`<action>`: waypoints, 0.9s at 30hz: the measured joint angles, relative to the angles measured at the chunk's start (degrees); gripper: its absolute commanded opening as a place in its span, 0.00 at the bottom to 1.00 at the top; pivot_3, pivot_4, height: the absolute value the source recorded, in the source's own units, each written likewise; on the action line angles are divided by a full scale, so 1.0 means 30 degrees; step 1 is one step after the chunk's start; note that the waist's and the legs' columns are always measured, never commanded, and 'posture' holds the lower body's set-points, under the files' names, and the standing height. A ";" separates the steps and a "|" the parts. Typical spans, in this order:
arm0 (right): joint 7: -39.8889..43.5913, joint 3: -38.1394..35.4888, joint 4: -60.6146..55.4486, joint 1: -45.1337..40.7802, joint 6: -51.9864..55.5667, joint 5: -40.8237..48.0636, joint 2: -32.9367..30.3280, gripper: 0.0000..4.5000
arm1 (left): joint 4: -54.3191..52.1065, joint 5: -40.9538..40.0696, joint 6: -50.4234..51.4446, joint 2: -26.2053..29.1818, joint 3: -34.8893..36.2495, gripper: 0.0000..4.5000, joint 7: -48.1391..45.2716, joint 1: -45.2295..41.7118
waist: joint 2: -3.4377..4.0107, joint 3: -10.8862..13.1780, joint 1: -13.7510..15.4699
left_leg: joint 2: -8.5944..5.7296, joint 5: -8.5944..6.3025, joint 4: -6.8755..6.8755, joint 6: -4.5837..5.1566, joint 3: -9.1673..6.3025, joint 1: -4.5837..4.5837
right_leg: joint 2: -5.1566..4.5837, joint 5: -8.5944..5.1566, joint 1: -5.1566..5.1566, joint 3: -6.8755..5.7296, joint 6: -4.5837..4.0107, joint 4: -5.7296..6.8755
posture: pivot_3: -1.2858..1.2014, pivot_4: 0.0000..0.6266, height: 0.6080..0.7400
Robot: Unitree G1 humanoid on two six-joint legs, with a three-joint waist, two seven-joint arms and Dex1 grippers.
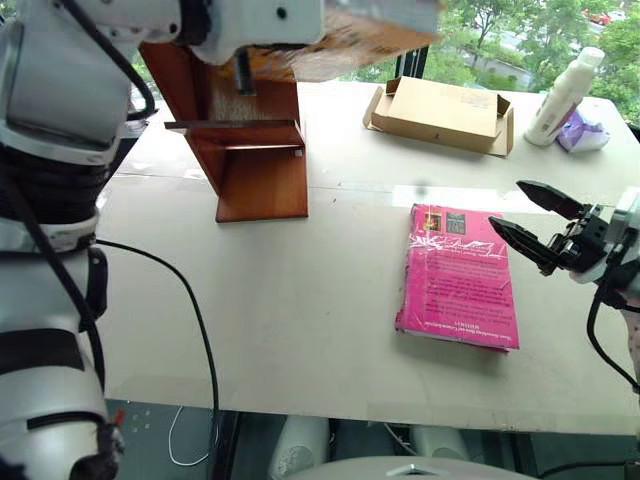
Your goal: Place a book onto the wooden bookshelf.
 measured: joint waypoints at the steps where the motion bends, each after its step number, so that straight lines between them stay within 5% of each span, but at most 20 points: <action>1: 0.0126 0.0235 0.0481 -0.0442 -0.0282 -0.0142 0.0083 0.79 | 0.0389 0.0946 0.0170 0.0220 -0.0430 0.03 -0.0730 -0.0422 | -0.0024 0.0022 -0.0001 | 0.0000 0.0000 0.0002 0.0001 0.0000 -0.0006 | 0.0000 0.0000 -0.0001 -0.0001 0.0001 -0.0001 | 0.52 0.24 1.00; 4: 0.0314 0.0500 0.1016 -0.1088 -0.0699 -0.0351 0.0157 0.79 | 0.0744 0.2427 0.0544 0.0328 -0.0835 0.03 -0.1781 -0.0957 | -0.0022 0.0029 0.0037 | 0.0003 -0.0001 0.0006 0.0001 0.0003 -0.0007 | -0.0005 -0.0008 0.0000 0.0003 0.0014 0.0001 | 0.52 0.24 1.00; 13: 0.0329 0.0944 0.0823 -0.1244 -0.0998 -0.0481 0.0112 0.79 | 0.2077 0.8148 0.3796 -0.3728 -0.3161 0.03 -0.2101 -0.1938 | 0.0028 0.0002 -0.0072 | 0.0006 0.0001 0.0114 0.0005 0.0007 0.0117 | -0.0013 -0.0058 0.0018 0.0040 0.0080 0.0317 | 0.52 0.24 1.00; 27: -0.0073 0.0757 0.0429 -0.0879 -0.1106 -0.0463 -0.0043 0.79 | 0.1746 1.2212 0.6350 -0.4034 -0.3482 0.03 -0.4645 -0.1688 | 0.0047 0.0013 -0.0517 | 0.0117 0.0007 0.0112 -0.0009 0.0071 0.0118 | 0.0131 -0.0006 -0.0076 0.0224 0.0002 0.0343 | 0.52 0.24 1.00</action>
